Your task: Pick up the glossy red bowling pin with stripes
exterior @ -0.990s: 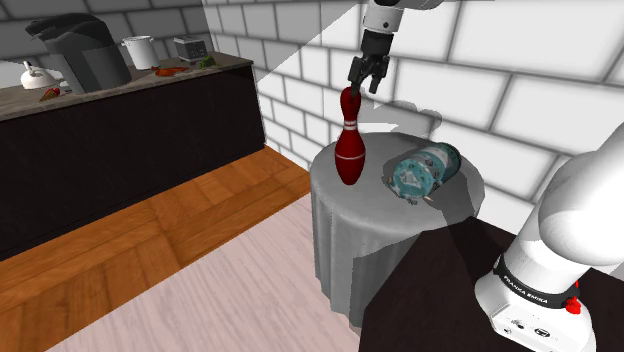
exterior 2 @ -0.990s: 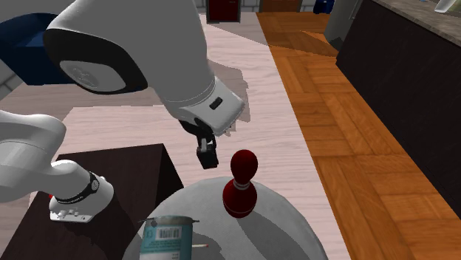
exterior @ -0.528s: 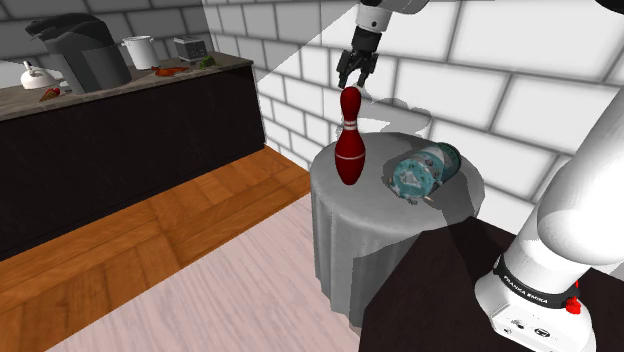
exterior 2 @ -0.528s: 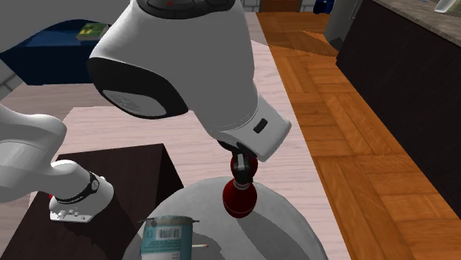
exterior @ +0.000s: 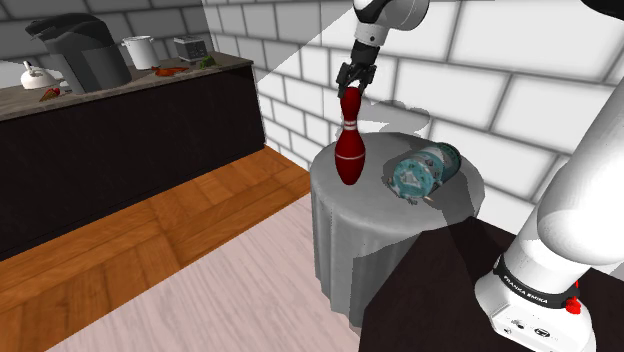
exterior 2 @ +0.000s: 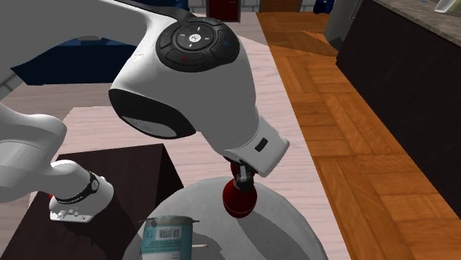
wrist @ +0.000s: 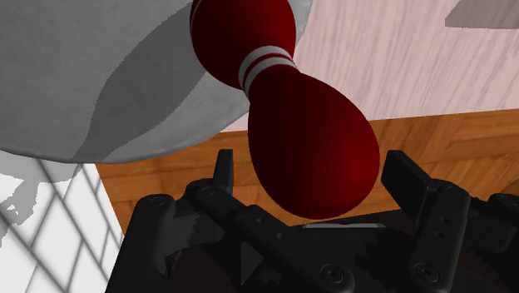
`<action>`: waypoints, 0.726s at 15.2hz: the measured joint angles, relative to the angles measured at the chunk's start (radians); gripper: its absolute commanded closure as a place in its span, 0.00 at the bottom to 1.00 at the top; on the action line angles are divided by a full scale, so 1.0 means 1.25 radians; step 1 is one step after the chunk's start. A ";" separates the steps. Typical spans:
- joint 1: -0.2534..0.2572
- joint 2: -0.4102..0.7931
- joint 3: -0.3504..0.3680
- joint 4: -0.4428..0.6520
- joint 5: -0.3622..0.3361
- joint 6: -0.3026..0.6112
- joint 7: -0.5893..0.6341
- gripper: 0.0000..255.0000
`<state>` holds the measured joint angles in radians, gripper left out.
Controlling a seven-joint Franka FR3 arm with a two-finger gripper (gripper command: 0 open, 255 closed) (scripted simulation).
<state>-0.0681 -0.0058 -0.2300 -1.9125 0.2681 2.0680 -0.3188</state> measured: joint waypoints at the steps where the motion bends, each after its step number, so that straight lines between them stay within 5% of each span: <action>1: 0.000 0.000 0.000 -0.002 0.000 0.003 -0.001 1.00; 11: 0.001 -0.001 0.001 -0.001 0.000 0.002 0.001 1.00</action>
<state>-0.0673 -0.0073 -0.2291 -1.9142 0.2676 2.0699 -0.3174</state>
